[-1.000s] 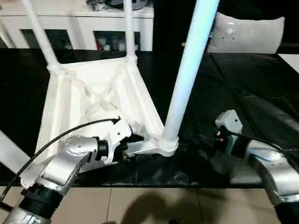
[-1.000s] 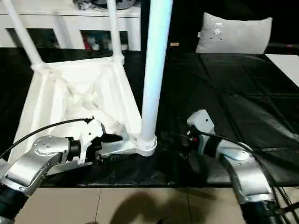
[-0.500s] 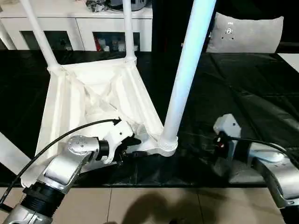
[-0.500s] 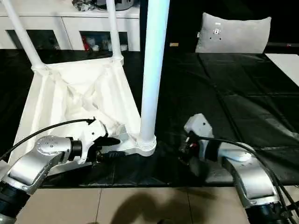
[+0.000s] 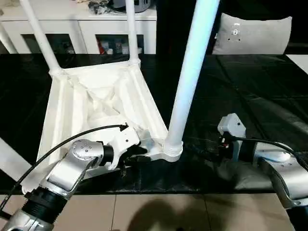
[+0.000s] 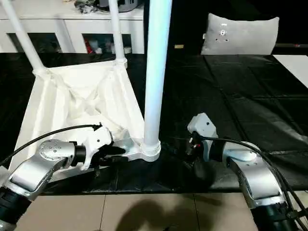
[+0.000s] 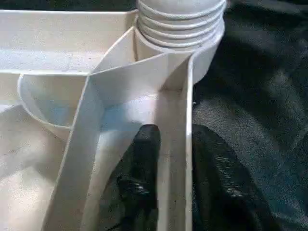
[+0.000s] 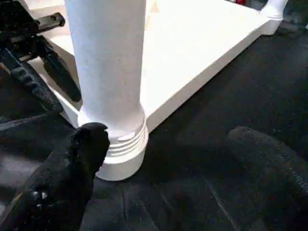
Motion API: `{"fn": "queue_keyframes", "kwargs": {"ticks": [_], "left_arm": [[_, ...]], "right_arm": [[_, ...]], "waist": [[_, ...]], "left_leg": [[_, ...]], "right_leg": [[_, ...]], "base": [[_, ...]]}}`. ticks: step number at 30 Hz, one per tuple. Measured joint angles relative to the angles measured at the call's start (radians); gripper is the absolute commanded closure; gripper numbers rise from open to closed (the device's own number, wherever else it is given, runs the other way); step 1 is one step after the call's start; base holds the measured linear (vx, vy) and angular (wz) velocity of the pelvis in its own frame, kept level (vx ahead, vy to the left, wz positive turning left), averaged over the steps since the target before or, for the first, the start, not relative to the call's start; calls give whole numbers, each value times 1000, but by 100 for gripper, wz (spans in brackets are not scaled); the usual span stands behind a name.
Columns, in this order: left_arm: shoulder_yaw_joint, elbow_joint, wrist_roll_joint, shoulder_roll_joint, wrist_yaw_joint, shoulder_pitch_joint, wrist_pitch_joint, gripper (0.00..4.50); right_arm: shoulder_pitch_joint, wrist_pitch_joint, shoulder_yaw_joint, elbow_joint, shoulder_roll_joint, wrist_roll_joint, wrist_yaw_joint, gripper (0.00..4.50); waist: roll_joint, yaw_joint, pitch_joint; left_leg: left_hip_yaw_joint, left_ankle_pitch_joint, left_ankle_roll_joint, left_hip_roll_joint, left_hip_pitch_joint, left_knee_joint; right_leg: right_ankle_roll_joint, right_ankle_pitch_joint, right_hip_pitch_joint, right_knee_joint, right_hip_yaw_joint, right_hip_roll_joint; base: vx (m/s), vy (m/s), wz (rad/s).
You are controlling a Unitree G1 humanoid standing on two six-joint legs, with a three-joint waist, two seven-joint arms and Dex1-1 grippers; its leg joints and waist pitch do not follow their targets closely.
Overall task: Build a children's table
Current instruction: Rotate leg to tighten
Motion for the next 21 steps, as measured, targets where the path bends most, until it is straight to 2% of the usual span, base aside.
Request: {"fn": "queue_keyframes", "kwargs": {"ticks": [7, 11, 12, 16, 21], "left_arm": [[-6, 1, 13, 1, -18, -4, -6, 415], [-20, 28, 19, 1, -42, -19, -51, 435], [-21, 35, 21, 2, -51, -19, -69, 446], [-23, 69, 29, 6, -99, -23, -146, 450], [-64, 100, 37, 14, -184, -39, -247, 450]], "right_arm": [[-28, -21, 34, 12, -9, 0, 72, 0], [-50, -55, 57, 52, -20, 0, 135, 0], [-60, -57, 62, 62, -20, 4, 150, 30], [-106, -70, 69, 115, -15, 15, 215, 53], [-170, -65, 100, 205, 6, 47, 321, 114]], "waist": [[1, 0, -1], [2, 1, -1], [2, 1, -1], [3, 2, -2], [2, 26, -2]], "left_leg": [[0, 0, 0, 0, 0, 0], [0, 0, 0, 0, 0, 0], [0, 0, 0, 0, 0, 0], [0, 0, 0, 0, 0, 0], [0, 0, 1, 0, -2, 0]], "right_leg": [[0, 0, 0, 0, 0, 0], [0, 0, 0, 0, 0, -1], [0, 0, 0, 0, 0, -1], [0, 0, 0, 0, -1, -1], [-1, 0, 0, 1, -2, -4]], "base": [[0, 0, 0], [0, 0, 0], [0, 0, 0], [0, 0, 0], [0, 0, 0]]}}
